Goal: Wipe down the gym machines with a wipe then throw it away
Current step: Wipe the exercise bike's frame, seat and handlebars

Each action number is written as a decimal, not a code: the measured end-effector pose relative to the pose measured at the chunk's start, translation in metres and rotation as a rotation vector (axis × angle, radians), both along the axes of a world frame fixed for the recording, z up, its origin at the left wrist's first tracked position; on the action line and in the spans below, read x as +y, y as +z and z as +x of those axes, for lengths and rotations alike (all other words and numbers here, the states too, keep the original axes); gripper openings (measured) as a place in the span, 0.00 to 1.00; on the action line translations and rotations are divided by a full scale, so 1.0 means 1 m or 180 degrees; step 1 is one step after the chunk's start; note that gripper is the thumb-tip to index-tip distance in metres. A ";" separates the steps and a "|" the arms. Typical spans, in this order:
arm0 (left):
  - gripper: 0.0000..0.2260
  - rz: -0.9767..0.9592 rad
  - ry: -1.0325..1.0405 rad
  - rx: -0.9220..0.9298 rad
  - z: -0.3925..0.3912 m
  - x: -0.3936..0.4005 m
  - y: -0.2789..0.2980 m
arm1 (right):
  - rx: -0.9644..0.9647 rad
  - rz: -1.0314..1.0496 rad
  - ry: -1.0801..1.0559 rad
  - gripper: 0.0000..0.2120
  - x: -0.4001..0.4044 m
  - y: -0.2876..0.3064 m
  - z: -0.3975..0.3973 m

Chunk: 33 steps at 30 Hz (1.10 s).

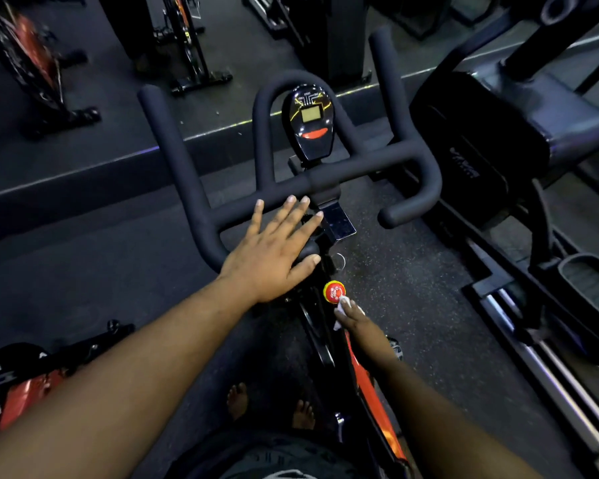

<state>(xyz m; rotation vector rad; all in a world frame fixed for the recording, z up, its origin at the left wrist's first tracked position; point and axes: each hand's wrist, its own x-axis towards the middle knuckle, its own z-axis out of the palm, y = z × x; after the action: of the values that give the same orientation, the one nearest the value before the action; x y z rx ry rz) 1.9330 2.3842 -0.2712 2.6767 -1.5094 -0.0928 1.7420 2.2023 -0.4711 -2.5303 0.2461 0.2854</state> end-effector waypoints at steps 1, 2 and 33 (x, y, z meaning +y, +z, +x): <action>0.32 -0.0002 0.0001 -0.0009 0.000 0.001 0.003 | -0.0067 0.0143 -0.0217 0.40 0.003 0.015 -0.001; 0.33 0.0010 0.0005 0.0016 0.001 0.000 0.002 | -0.0198 0.0312 -0.0415 0.38 0.007 0.030 0.000; 0.31 -0.0025 -0.0167 0.0176 0.098 0.103 0.005 | -0.1359 -0.2440 -0.0948 0.42 0.137 0.164 0.087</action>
<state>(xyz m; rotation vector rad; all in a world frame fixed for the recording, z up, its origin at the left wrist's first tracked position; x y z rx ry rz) 2.0311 2.4871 -0.2662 2.6061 -1.5606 -0.1619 1.8293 2.3390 -0.3067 -3.1423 0.6487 -0.5710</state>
